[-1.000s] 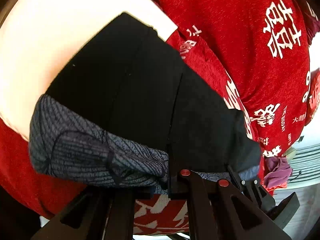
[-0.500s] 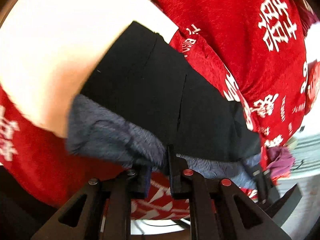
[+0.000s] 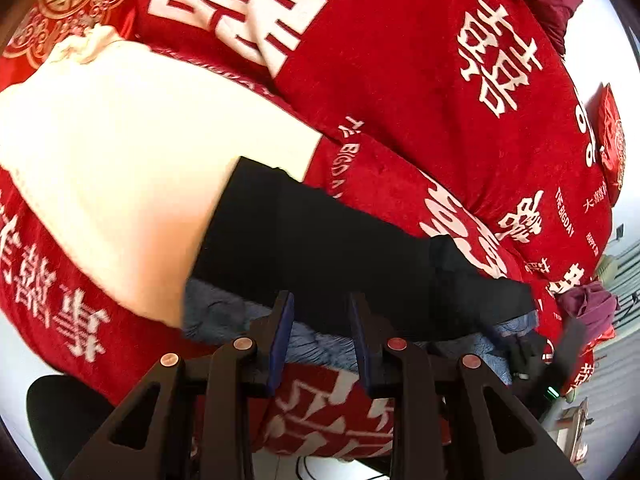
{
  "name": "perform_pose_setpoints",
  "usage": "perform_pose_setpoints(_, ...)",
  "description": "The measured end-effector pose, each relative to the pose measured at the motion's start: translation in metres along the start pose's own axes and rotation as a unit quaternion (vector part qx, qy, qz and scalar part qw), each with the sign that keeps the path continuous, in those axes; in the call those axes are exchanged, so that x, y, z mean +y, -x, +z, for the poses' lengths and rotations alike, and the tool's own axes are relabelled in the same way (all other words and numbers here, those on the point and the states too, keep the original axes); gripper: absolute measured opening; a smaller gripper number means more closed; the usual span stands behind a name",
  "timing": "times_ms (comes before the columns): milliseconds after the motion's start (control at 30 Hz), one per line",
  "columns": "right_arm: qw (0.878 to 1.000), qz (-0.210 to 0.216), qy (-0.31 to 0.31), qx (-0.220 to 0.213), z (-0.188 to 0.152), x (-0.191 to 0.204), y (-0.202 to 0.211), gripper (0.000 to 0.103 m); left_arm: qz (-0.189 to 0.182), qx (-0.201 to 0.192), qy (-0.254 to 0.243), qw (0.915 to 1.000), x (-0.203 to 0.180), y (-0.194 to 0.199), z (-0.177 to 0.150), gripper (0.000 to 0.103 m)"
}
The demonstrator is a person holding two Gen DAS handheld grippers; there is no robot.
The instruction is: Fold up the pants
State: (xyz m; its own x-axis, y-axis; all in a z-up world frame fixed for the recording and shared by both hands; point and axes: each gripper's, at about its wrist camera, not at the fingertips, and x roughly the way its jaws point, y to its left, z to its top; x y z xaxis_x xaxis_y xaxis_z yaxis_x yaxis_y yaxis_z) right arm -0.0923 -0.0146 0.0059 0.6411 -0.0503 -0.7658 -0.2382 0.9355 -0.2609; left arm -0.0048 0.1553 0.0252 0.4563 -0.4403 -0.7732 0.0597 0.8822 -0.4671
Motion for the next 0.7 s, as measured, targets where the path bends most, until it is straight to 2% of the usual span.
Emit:
perform_pose_setpoints(33, 1.0, -0.003, -0.022, 0.015, -0.002, -0.006, -0.009, 0.081, 0.007, 0.01, -0.004, 0.9999, -0.003, -0.01, 0.0, 0.029)
perform_pose_setpoints(67, 0.998, -0.007, -0.045, 0.046, -0.007, -0.014, -0.023, 0.081, 0.031, 0.032, -0.015, 0.9989, -0.003, -0.029, -0.002, 0.029)
perform_pose_setpoints(100, 0.996, -0.007, -0.059, 0.07, -0.011, -0.019, -0.033, 0.081, 0.073, 0.062, -0.018, 0.9953, 0.001, -0.05, -0.006, 0.029)
perform_pose_setpoints(133, 0.993, 0.012, -0.087, 0.073, -0.017, -0.027, -0.037, 0.081, 0.105, 0.094, -0.012, 0.99, 0.009, -0.071, -0.011, 0.029)
perform_pose_setpoints(167, 0.991, 0.025, -0.11, 0.066, -0.019, -0.034, -0.036, 0.081, 0.102, 0.104, -0.002, 0.9893, 0.013, -0.079, -0.015, 0.029)
perform_pose_setpoints(200, 0.99, 0.024, -0.121, 0.069, -0.02, -0.039, -0.033, 0.081, 0.098, 0.097, 0.004, 0.9904, 0.013, -0.078, -0.017, 0.029)
perform_pose_setpoints(300, 0.99, 0.0, -0.128, 0.056, -0.02, -0.053, -0.018, 0.081, 0.085, 0.083, -0.005, 0.9929, 0.001, -0.064, -0.013, 0.029)
perform_pose_setpoints(367, 0.985, -0.01, -0.168, 0.036, -0.028, -0.079, -0.003, 0.081, 0.078, 0.078, -0.012, 0.9938, -0.01, -0.058, -0.01, 0.029)
perform_pose_setpoints(433, 0.97, -0.021, -0.242, 0.026, -0.043, -0.121, 0.007, 0.081, 0.066, 0.079, -0.029, 0.9943, -0.025, -0.055, -0.009, 0.029)
perform_pose_setpoints(500, 0.947, -0.04, -0.319, 0.018, -0.065, -0.164, 0.013, 0.081, 0.055, 0.089, -0.052, 0.9932, -0.049, -0.061, -0.01, 0.029)
perform_pose_setpoints(600, 0.898, -0.058, -0.436, 0.006, -0.109, -0.233, 0.024, 0.081, 0.041, 0.112, -0.093, 0.9885, -0.088, -0.076, -0.018, 0.029)
perform_pose_setpoints(700, 0.848, -0.027, -0.528, -0.03, -0.154, -0.278, 0.031, 0.081, 0.032, 0.139, -0.131, 0.9811, -0.126, -0.096, -0.031, 0.029)
